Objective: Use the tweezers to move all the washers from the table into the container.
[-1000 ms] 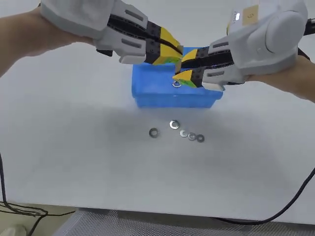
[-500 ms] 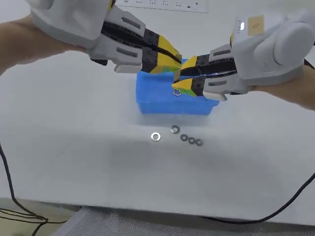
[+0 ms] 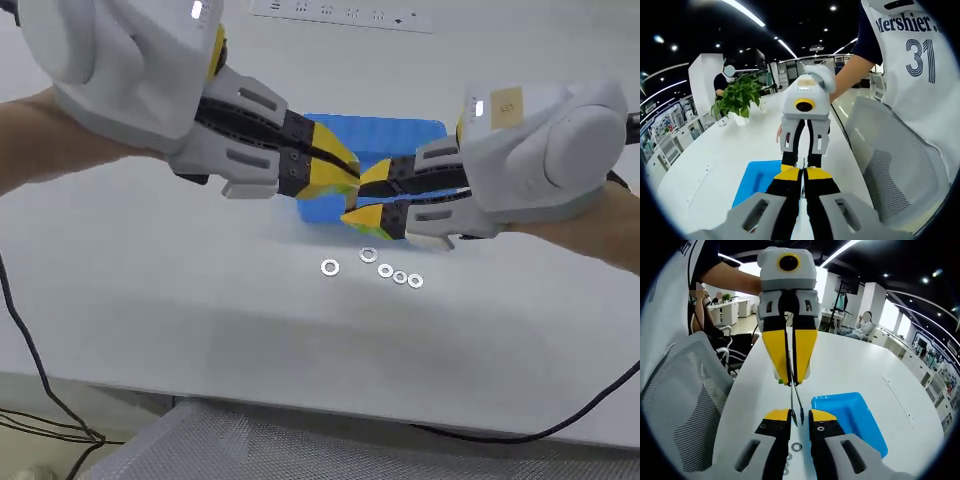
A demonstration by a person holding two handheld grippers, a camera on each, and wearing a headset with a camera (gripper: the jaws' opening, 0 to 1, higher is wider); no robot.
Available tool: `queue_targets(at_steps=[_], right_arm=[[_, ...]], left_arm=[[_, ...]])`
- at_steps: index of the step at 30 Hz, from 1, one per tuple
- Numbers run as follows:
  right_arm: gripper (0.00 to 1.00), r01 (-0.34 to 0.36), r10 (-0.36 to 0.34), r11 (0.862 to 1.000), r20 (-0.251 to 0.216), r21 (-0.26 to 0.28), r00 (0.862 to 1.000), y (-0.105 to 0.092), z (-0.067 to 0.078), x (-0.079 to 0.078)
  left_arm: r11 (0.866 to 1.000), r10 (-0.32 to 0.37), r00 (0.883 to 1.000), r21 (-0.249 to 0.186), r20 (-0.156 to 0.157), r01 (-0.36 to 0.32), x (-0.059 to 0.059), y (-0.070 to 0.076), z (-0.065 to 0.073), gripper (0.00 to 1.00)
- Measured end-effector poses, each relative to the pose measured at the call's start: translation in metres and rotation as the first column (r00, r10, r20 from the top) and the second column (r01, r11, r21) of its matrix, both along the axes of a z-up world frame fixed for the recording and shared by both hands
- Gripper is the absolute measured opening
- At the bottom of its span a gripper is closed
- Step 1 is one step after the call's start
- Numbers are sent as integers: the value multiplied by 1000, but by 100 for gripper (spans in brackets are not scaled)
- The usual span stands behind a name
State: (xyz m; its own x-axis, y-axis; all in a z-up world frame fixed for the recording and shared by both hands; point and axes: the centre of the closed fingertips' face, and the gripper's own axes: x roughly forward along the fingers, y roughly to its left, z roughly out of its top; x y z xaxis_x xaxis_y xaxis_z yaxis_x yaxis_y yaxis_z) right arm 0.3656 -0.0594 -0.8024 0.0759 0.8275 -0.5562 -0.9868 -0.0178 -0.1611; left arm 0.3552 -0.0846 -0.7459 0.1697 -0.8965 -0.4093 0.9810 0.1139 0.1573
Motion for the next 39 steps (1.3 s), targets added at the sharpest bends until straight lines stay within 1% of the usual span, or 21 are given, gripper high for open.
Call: queue_targets(at_steps=[1,2,7,9,14,18,24,25,28,32,36,39], right_arm=[[15,-1,1,1000,-6,-1,1000,0,-2,-2],[15,-5,5,1000,-9,-4,1000,1,-4,-5],[15,-17,16,1000,-36,-13,999,1,-12,-16],[15,-18,17,1000,-41,-14,999,2,-14,-18],[15,-30,28,999,-69,-23,997,2,-25,-25],[15,-33,31,999,-80,-25,996,4,-31,-26],[15,-25,22,999,-98,-25,995,5,-38,-26],[15,-23,20,999,-101,-23,995,5,-38,-25],[15,-19,16,999,-105,-28,994,5,-42,-23],[15,-13,10,1000,-109,-28,994,5,-44,-20],[15,-12,8,999,-119,-30,993,5,-48,-18],[15,-11,7,1000,-126,-26,992,5,-48,-17]], left_arm=[[1000,2,1000,-1,-1,-2,-3,0,-1,5],[1000,6,1000,-3,-9,-6,-6,0,-3,5],[1000,20,999,-12,-31,-20,-17,0,-9,5],[1000,24,999,-17,-36,-25,-19,0,-11,5],[999,29,998,-20,-59,-30,-25,1,-20,5],[999,33,997,-20,-65,-35,-28,1,-24,5],[999,45,996,-19,-83,-47,-26,2,-29,5],[999,44,996,-18,-81,-46,-26,2,-30,5],[998,51,995,-25,-91,-53,-23,3,-33,5],[998,56,994,-31,-90,-59,-20,2,-35,5],[998,56,994,-28,-96,-59,-18,2,-38,5],[997,61,993,-36,-104,-65,-16,2,-37,5]])
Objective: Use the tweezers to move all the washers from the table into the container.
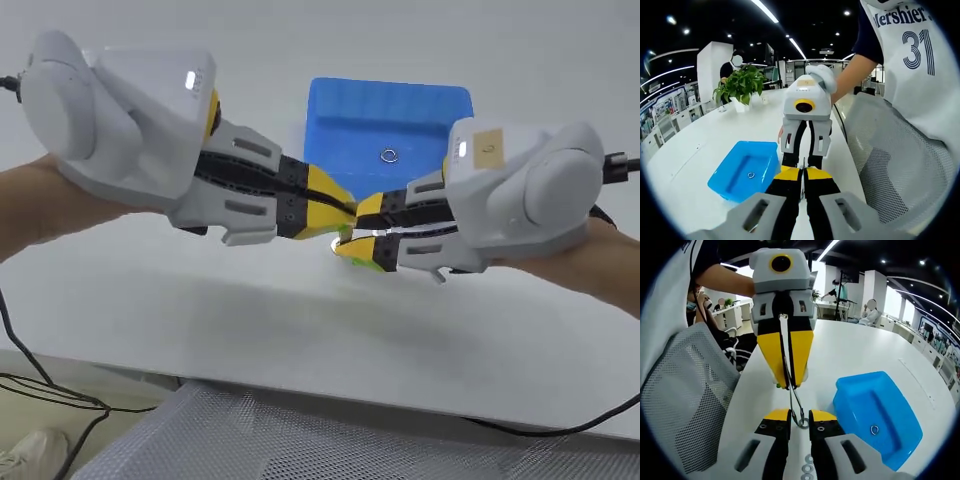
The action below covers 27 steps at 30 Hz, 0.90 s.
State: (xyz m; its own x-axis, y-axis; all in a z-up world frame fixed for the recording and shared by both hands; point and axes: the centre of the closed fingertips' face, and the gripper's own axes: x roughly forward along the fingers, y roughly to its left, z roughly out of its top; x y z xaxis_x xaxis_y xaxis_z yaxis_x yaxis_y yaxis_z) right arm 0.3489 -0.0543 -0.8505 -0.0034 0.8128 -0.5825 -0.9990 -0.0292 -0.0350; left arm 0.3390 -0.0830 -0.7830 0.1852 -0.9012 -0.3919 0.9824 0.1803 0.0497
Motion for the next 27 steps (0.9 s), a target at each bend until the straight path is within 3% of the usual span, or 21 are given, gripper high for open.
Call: queue_targets(at_steps=[27], right_arm=[[11,-24,23,1000,-31,-17,999,1,1,-3]], left_arm=[[999,28,997,-29,-69,-31,9,5,-3,5]])
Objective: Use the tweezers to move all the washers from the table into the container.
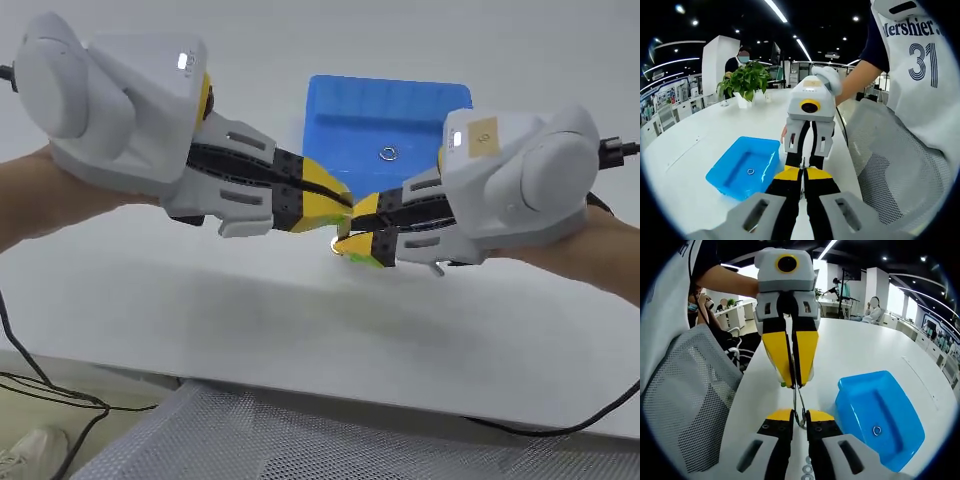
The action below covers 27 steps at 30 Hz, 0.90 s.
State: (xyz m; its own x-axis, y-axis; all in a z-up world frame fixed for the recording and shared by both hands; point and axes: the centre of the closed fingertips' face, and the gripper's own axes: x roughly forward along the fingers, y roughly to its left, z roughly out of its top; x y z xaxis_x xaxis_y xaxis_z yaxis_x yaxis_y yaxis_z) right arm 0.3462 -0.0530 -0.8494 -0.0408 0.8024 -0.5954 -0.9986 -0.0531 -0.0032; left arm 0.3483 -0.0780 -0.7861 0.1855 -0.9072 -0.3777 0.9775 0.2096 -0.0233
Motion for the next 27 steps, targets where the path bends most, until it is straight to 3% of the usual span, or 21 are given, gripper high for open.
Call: queue_targets(at_steps=[17,27], right_arm=[[10,-7,7,1000,17,-10,1000,-1,1,-4],[10,-11,11,1000,19,1,1000,-3,10,-7]], left_arm=[[1000,-8,1000,13,-3,8,-4,2,-1,5],[1000,-18,1000,12,-2,18,-8,0,10,5]])
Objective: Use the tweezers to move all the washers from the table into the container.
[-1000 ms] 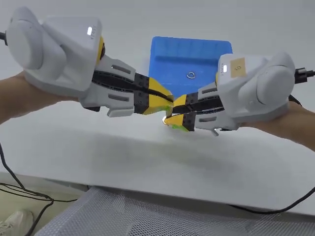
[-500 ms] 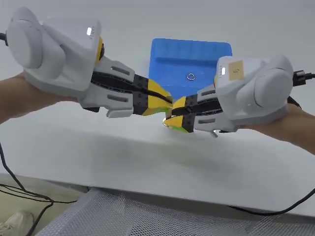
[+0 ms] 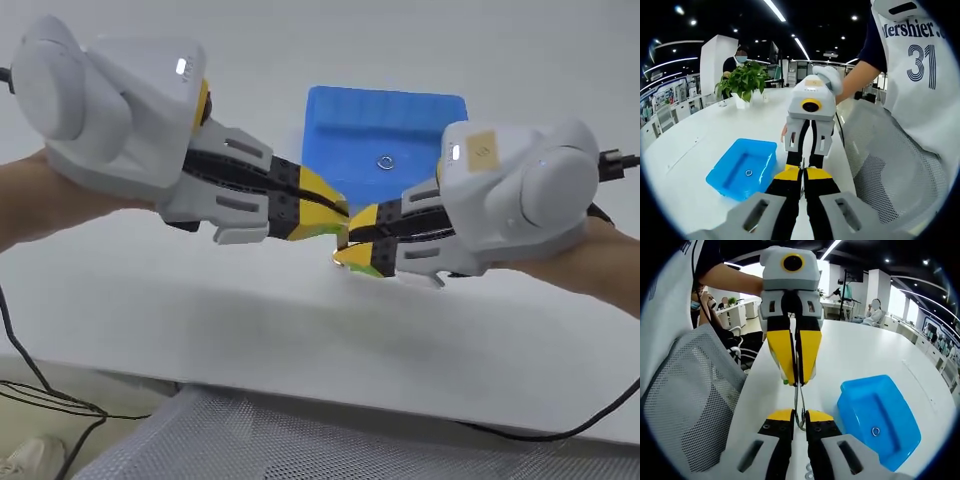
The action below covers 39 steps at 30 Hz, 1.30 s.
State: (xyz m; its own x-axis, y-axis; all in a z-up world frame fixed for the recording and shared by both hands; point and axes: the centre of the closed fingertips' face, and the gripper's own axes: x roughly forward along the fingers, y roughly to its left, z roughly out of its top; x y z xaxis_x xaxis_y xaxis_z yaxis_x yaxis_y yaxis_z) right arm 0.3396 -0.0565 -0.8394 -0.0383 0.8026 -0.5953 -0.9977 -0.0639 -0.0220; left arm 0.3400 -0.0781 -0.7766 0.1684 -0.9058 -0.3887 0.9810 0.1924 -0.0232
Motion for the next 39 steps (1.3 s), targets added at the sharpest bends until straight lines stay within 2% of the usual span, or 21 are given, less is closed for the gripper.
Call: queue_targets(at_steps=[7,25,32,39], right_arm=[[10,17,-17,1000,20,13,1000,-5,12,3],[10,57,-61,997,100,42,993,-12,49,20],[10,69,-76,996,130,52,989,-14,62,31],[10,74,-82,996,155,56,984,-16,72,46]], left_arm=[[1000,-20,1000,1,23,20,1,-5,12,5],[994,-103,990,47,101,99,13,-15,49,5],[991,-123,984,59,128,117,21,-18,61,5],[991,-129,980,62,155,120,35,-18,69,5]])
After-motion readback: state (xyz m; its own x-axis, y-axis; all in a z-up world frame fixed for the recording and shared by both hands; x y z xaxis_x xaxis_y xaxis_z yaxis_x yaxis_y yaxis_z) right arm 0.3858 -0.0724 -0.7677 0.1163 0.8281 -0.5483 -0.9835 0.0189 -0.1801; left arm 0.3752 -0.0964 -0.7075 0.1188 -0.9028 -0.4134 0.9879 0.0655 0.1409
